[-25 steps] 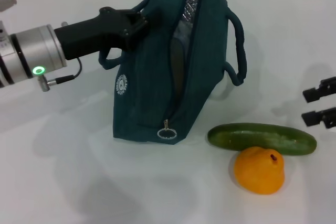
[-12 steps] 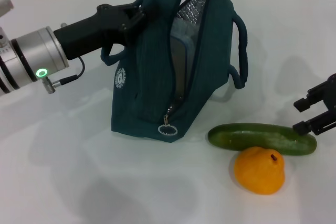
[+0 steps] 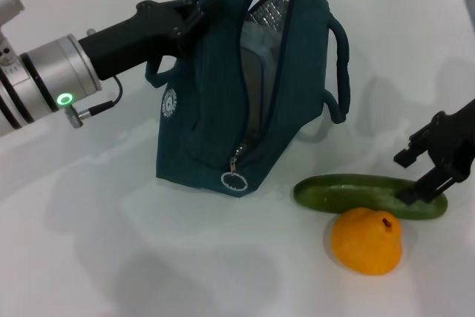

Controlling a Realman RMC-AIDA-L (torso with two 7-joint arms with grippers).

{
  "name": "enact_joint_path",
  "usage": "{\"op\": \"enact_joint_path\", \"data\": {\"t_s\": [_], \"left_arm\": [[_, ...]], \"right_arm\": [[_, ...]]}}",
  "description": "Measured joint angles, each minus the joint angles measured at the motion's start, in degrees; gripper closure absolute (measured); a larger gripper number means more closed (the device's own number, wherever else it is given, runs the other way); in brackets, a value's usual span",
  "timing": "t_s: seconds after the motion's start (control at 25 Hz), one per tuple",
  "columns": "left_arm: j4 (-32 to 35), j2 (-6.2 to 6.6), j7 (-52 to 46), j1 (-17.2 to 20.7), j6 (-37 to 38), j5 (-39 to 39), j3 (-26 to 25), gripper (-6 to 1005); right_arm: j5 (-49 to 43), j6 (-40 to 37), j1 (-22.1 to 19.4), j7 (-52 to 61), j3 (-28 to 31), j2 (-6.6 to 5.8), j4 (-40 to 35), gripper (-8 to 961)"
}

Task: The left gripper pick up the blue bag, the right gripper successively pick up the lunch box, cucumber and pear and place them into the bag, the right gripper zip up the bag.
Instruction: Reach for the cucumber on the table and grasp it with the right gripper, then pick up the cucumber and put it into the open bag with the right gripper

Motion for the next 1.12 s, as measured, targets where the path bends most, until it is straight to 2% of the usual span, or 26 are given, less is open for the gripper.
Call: {"op": "enact_joint_path", "data": {"t_s": [0.2, 0.64, 0.96, 1.12], "left_arm": [[-0.03, -0.06, 0.01, -0.21, -0.20, -0.15, 0.01, 959], [-0.16, -0.12, 0.05, -0.34, -0.24, -0.17, 0.02, 959], [-0.13, -0.07, 0.15, -0.57, -0.84, -0.17, -0.02, 959], [-0.07, -0.05, 0.74, -0.86, -0.89, -0.17, -0.09, 959]], "right_arm": [[-3.10, 3.18, 0.78, 1.15, 0.03, 0.02, -4.58, 234], [-7.81, 10.10, 1.54, 4.03, 0.08, 0.02, -12.48, 240], [-9.08, 12.21, 2.49, 5.59, 0.08, -0.05, -14.77, 244], [-9.45, 11.84, 2.89, 6.00, 0.08, -0.15, -14.86, 302]]}}
